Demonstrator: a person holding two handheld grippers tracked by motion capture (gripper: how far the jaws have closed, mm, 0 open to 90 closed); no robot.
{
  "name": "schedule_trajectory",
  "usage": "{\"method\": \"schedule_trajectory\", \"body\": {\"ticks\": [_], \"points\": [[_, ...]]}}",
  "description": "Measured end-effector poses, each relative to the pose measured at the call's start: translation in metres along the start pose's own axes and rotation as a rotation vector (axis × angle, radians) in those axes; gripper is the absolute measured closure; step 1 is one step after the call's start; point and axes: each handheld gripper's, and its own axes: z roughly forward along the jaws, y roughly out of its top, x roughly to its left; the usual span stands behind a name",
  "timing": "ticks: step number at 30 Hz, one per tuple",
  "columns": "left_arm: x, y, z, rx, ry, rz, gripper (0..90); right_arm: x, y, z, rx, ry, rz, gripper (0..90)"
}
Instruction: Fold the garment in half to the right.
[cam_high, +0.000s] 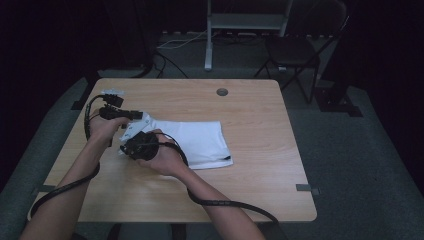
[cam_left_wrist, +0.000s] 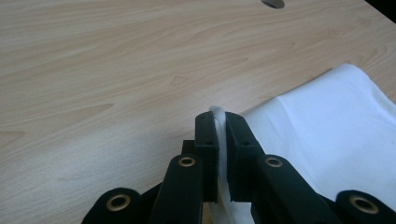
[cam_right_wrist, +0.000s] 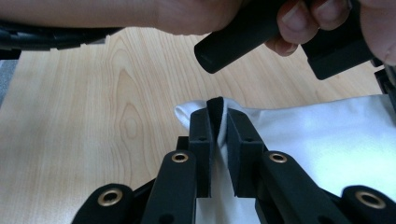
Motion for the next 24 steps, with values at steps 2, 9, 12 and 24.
{"method": "schedule_trajectory", "body": {"ticks": [2, 9, 12, 24], "points": [[-0.001, 0.002, -0.003, 0.002, 0.007, 0.000, 84.9, 0.000, 0.003, -0.002, -0.004, -0.004, 0.001, 81.4], [-0.005, 0.011, -0.009, 0.008, 0.013, 0.018, 84.9, 0.000, 0.009, -0.007, -0.011, -0.006, 0.003, 81.4], [-0.007, 0.014, -0.010, 0.007, 0.017, 0.024, 84.9, -0.001, 0.011, -0.008, -0.017, -0.009, 0.005, 81.4], [-0.010, 0.023, -0.014, 0.019, 0.038, 0.045, 84.9, -0.007, 0.015, -0.017, -0.067, -0.002, 0.058, 81.4]]}}
